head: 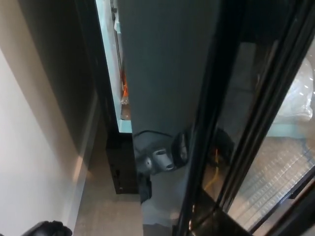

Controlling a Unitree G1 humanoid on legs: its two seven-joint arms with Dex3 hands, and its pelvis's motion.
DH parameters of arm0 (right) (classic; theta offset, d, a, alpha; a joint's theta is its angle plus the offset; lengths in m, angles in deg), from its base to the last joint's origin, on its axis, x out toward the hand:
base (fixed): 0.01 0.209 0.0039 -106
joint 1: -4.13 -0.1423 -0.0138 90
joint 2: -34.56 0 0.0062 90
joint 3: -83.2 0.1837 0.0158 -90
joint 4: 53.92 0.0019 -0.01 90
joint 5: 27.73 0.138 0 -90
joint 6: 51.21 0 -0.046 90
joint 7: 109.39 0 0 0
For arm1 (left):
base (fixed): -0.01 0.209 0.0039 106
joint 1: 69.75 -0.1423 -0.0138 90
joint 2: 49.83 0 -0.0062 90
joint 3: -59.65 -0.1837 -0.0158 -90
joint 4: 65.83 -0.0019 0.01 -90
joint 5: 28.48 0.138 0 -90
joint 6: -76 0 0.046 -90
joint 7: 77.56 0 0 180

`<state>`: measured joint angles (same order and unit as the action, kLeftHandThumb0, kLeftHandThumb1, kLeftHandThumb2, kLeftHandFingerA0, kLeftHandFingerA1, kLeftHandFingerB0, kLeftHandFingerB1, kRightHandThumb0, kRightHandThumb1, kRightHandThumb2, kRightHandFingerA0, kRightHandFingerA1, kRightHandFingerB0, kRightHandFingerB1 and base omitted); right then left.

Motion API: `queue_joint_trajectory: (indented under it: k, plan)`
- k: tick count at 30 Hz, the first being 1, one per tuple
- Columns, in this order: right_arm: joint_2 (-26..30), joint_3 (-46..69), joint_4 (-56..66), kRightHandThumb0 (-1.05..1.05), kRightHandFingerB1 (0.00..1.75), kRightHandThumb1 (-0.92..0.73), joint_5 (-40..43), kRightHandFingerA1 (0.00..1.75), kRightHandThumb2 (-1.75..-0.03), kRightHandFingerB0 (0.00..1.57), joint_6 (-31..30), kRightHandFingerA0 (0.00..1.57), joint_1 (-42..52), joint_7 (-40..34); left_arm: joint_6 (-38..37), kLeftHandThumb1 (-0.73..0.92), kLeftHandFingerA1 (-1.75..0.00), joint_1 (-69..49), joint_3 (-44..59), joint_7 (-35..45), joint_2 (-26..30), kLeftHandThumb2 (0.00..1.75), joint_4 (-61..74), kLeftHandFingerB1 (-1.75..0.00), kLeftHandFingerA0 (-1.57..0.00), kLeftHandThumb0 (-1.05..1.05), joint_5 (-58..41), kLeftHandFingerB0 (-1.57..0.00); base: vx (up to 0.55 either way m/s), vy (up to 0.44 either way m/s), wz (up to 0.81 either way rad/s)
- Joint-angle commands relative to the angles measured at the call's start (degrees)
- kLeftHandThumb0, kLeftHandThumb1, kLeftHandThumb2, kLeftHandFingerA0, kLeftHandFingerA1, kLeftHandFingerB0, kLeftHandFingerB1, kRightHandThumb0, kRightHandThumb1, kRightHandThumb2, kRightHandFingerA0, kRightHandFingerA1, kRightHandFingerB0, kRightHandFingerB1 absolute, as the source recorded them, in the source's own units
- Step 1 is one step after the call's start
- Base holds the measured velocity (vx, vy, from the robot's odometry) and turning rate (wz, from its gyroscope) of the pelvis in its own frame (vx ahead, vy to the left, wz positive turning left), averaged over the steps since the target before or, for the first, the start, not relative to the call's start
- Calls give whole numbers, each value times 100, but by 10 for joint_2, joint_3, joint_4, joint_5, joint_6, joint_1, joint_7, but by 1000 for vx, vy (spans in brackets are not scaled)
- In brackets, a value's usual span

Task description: The robot stands in front of a refrigerator with an opened door and closes the door by swing its right hand at the door

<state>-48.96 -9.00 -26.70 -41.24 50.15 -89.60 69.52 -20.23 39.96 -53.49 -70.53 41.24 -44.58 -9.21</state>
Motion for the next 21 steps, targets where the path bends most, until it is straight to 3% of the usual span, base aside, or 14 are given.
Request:
queue_joint_trajectory:
  k: [1,2,3,4,6,7,11,12,13,21]
  plan:
    - [0,-6,-24,-43,35,-76,-3,43,-64,43,45,63,-5,-10,-27,72,-36,-9,-5,14,24,61,-19,-32,-45,-43,22,-33,0,0,0]
    - [-2,-8,-24,-52,47,-63,-4,54,-92,32,48,48,-4,-9,-29,72,-36,-14,-6,12,28,61,-19,-32,-46,-43,24,-34,0,0,0]
    - [-5,-11,-26,-52,47,-63,-5,54,-92,32,51,48,-2,-9,-32,72,-36,-19,-8,9,32,61,-19,-32,-46,-43,27,-34,0,0,0]
    - [-6,-13,-27,-51,33,-76,-5,39,-63,38,53,56,0,-8,-34,72,-36,-24,-7,8,33,61,-19,-32,-46,-42,27,-33,0,0,0]
    - [-7,-16,-31,-51,33,-77,-4,38,-63,36,60,50,5,-7,-37,72,-36,-33,-4,5,34,61,-20,-32,-45,-43,24,-33,0,0,0]
    - [-9,-18,-36,-53,44,-62,-4,53,-97,20,66,35,12,-5,-40,70,-37,-45,-1,-7,34,61,-21,-32,-47,-44,23,-33,0,0,0]
    - [-12,-23,-43,-59,43,-64,-6,50,-95,21,74,32,23,-8,-50,69,-38,-69,9,-35,34,61,-20,-33,-46,-44,18,-34,0,0,0]
    - [-15,-30,-45,-57,31,-77,-11,31,-64,27,69,25,29,-13,-46,74,-34,-83,15,-46,33,63,-19,-31,-29,-49,14,-31,0,0,0]
    - [-16,-38,-44,-58,29,-80,-19,30,-64,21,66,19,38,-21,-45,54,-51,-99,20,-55,33,105,-17,-48,-9,-27,12,-8,0,0,0]
    - [-21,-67,-41,-62,28,-80,-37,29,-65,21,81,20,81,-52,-46,54,-49,-160,40,-81,31,107,-8,-48,-6,-30,10,-6,0,0,0]
